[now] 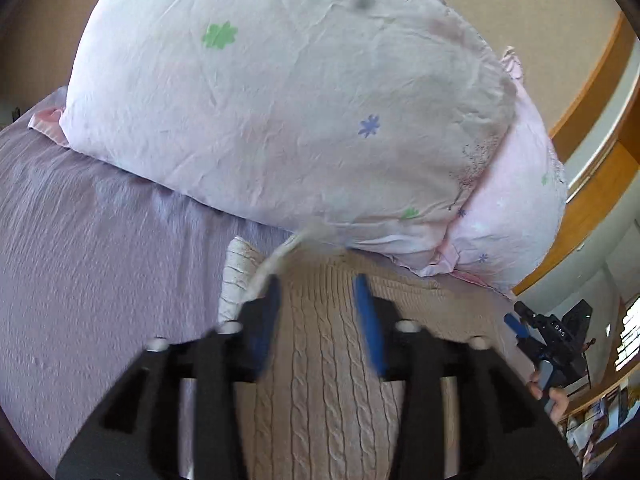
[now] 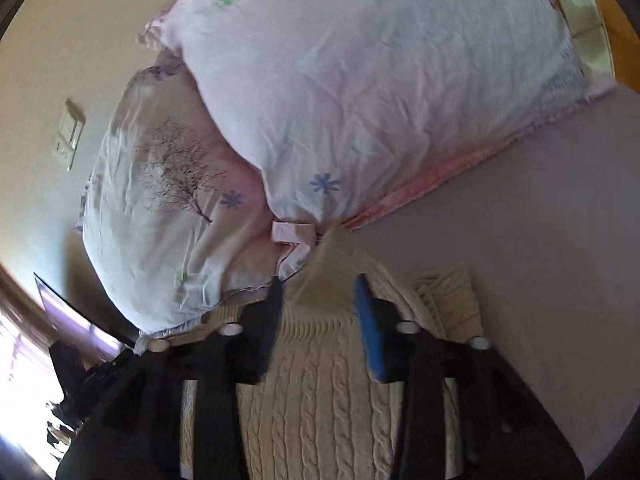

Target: Fold small clothes

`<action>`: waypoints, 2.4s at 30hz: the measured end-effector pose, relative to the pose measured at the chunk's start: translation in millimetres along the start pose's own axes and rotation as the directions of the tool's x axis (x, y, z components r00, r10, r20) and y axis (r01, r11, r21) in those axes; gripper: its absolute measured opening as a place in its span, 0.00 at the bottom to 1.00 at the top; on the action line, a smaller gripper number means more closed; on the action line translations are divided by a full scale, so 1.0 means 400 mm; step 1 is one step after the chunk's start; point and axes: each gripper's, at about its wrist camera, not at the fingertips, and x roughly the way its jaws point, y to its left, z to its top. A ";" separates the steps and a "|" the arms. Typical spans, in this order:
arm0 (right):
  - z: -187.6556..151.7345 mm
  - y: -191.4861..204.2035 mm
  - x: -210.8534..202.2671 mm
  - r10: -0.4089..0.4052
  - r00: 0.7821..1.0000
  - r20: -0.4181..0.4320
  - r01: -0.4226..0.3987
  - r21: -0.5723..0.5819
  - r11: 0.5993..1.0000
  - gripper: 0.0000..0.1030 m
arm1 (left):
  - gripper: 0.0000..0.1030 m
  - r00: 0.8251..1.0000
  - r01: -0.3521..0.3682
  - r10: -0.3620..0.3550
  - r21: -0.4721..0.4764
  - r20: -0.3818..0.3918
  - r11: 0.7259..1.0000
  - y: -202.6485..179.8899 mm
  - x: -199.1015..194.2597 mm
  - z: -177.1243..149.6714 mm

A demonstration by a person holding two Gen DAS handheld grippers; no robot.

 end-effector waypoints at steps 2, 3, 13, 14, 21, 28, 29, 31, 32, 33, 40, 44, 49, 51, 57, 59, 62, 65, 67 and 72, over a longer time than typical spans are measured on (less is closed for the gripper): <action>-0.015 0.000 -0.048 0.046 0.993 0.108 -0.041 -0.042 0.998 0.95 | 0.74 0.998 -0.059 0.057 0.059 0.038 0.997 0.001 -0.040 -0.009; -0.019 -0.002 -0.065 0.067 0.989 0.132 -0.061 -0.049 0.997 0.95 | 0.74 0.997 -0.069 0.066 0.073 0.034 0.995 0.012 -0.043 -0.006; 0.008 0.012 -0.010 0.138 0.988 0.071 -0.136 -0.032 0.990 0.98 | 0.62 0.977 0.095 -0.128 -0.188 -0.170 0.978 0.157 0.044 -0.057; 0.008 0.011 -0.014 0.145 0.987 0.070 -0.143 -0.029 0.989 0.98 | 0.59 0.973 0.105 -0.141 -0.192 -0.185 0.976 0.154 0.054 -0.065; 0.013 0.016 -0.040 0.225 0.973 0.058 -0.225 -0.012 0.974 0.98 | 0.15 0.953 0.170 -0.250 -0.376 -0.173 0.911 0.155 0.108 -0.111; 0.045 0.013 -0.125 0.218 0.962 0.167 -0.212 -0.055 0.976 0.98 | 0.14 0.824 0.540 -0.566 -0.274 -0.023 0.796 -0.194 0.086 -0.047; 0.048 0.009 -0.137 0.183 0.964 0.192 -0.174 -0.061 0.983 0.97 | 0.14 0.788 0.587 -0.615 -0.268 -0.024 0.764 -0.255 0.113 -0.050; 0.056 -0.003 -0.156 0.121 0.965 0.232 -0.109 -0.065 0.992 0.97 | 0.14 0.698 0.668 -0.713 -0.299 -0.064 0.681 -0.408 0.223 -0.078; 0.060 -0.011 -0.158 0.110 0.966 0.233 -0.097 -0.067 0.993 0.97 | 0.18 0.656 0.685 -0.749 -0.341 -0.096 0.644 -0.463 0.280 -0.102; 0.064 -0.022 -0.158 0.095 0.969 0.229 -0.081 -0.069 0.994 0.97 | 0.21 0.607 0.689 -0.782 -0.397 -0.140 0.606 -0.513 0.337 -0.130; 0.095 -0.140 -0.150 0.133 0.988 0.076 -0.137 0.062 0.989 0.97 | 0.65 0.687 0.649 -0.697 -0.259 -0.203 0.715 -0.506 0.307 -0.150; 0.099 -0.148 -0.084 0.114 0.983 -0.146 -0.102 0.090 0.991 0.98 | 0.72 0.878 0.386 -0.411 -0.146 -0.243 0.911 -0.399 0.266 -0.140; 0.062 -0.150 0.018 0.031 0.935 -0.353 -0.007 0.069 0.998 0.87 | 0.72 0.869 0.260 -0.264 -0.066 -0.418 0.963 -0.413 0.355 -0.223; 0.053 -0.149 0.040 -0.001 0.922 -0.386 0.022 0.048 0.999 0.83 | 0.73 0.862 0.272 -0.270 -0.058 -0.429 0.961 -0.436 0.378 -0.242; 0.038 -0.130 0.037 0.018 0.940 -0.341 -0.009 0.030 1.000 0.35 | 0.46 0.868 0.333 -0.336 -0.073 -0.367 0.940 -0.445 0.404 -0.270; 0.033 -0.094 0.033 0.046 0.944 -0.327 -0.044 0.015 0.999 0.31 | 0.36 0.853 0.390 -0.393 -0.081 -0.344 0.917 -0.423 0.376 -0.257; 0.021 -0.011 0.048 0.167 0.921 -0.352 -0.183 -0.013 0.983 0.20 | 0.36 0.881 0.401 -0.383 0.008 -0.278 0.916 -0.385 0.282 -0.234; -0.003 0.098 0.093 0.165 0.923 -0.347 -0.224 -0.137 0.965 0.21 | 0.45 0.927 0.330 -0.310 0.065 -0.210 0.942 -0.325 0.214 -0.195; -0.014 0.131 0.138 0.102 0.927 -0.362 -0.171 -0.165 0.971 0.27 | 0.50 0.975 0.173 -0.157 0.094 -0.156 0.980 -0.280 0.195 -0.172; -0.032 0.115 0.141 0.091 0.926 -0.367 -0.144 -0.121 0.982 0.53 | 0.74 0.999 0.040 -0.041 0.153 0.003 0.987 -0.233 0.073 -0.183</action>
